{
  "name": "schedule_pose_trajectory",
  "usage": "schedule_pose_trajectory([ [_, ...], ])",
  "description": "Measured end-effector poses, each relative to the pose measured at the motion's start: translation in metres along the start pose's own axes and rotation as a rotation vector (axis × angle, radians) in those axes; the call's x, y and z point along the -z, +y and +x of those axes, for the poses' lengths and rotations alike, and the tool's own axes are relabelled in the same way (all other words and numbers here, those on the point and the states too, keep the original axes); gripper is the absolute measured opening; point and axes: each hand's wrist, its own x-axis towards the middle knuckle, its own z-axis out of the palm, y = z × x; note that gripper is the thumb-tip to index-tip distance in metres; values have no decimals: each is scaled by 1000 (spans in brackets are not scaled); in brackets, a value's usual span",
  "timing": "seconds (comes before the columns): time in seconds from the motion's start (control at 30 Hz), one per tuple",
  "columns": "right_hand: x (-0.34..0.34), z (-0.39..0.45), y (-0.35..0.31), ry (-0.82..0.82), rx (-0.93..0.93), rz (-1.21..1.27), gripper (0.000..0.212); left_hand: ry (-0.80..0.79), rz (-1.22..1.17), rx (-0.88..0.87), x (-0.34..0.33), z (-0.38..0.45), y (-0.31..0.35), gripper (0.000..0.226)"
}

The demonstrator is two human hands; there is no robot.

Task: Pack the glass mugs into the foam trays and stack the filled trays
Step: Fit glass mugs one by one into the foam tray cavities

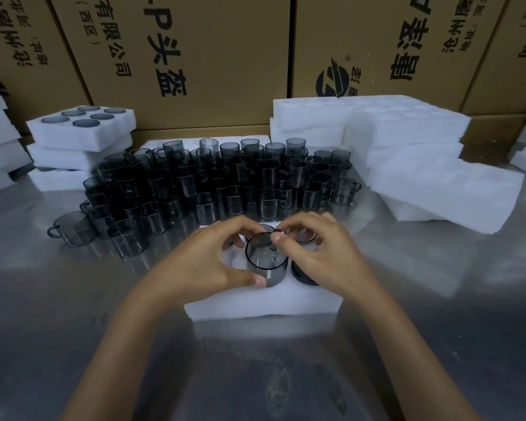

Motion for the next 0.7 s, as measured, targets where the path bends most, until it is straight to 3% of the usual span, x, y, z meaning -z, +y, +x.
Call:
schedule_pose_trajectory([
  [0.33,-4,-2,1,-66,-13,-137,17,-45,58,55,1,0,-7,59],
  [0.53,1,0,3,-57,14,-126,21,-115,-24,33,7,-2,-6,51],
  [0.7,16,-1,3,-171,-52,-86,30,-109,7,42,9,-4,-5,54],
])
